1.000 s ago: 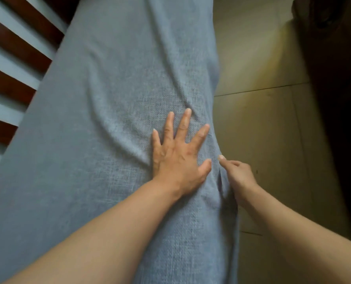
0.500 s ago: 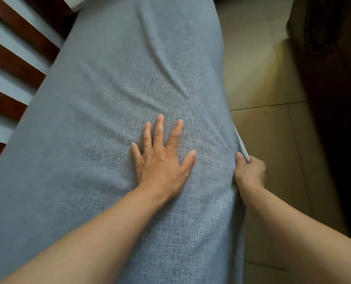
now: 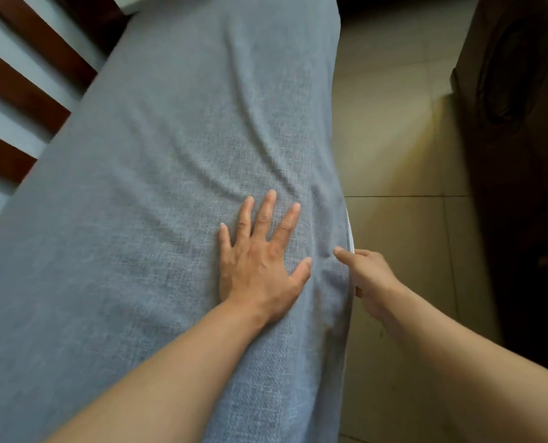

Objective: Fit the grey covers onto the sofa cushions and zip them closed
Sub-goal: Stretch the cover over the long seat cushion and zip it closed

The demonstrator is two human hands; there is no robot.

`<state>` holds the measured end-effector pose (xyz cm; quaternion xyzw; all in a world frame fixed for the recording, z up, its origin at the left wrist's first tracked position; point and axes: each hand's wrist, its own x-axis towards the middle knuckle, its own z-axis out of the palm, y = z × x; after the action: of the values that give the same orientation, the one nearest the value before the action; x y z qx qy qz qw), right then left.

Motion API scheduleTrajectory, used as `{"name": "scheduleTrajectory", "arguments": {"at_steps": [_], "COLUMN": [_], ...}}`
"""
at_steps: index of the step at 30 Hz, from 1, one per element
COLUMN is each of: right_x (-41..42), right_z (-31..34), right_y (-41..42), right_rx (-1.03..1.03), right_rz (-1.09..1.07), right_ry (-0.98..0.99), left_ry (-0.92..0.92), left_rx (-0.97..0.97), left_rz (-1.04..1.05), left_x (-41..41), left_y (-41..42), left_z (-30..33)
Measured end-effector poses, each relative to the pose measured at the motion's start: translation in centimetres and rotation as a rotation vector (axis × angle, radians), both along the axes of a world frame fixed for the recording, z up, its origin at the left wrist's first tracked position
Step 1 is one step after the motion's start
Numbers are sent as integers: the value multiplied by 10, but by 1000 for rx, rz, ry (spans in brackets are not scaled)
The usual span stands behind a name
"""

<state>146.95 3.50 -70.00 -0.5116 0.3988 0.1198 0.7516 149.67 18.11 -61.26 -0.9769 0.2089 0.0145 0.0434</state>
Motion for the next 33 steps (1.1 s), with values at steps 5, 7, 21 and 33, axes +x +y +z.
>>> {"name": "scheduleTrajectory", "arguments": {"at_steps": [5, 7, 21, 33], "right_x": [18, 29, 173, 267], "right_z": [3, 6, 20, -29], "right_y": [-12, -19, -72, -140], "right_rx": [124, 163, 144, -511], "right_rz": [-25, -43, -213, -281], "right_ry": [26, 44, 95, 209], "left_ry": [11, 29, 79, -12], "left_rx": [-49, -55, -117, -150], "left_rz": [-30, -55, -269, -354], "left_x": [28, 41, 176, 307], "left_y": [-20, -25, -74, -149], "left_z": [-2, -1, 6, 1]}}
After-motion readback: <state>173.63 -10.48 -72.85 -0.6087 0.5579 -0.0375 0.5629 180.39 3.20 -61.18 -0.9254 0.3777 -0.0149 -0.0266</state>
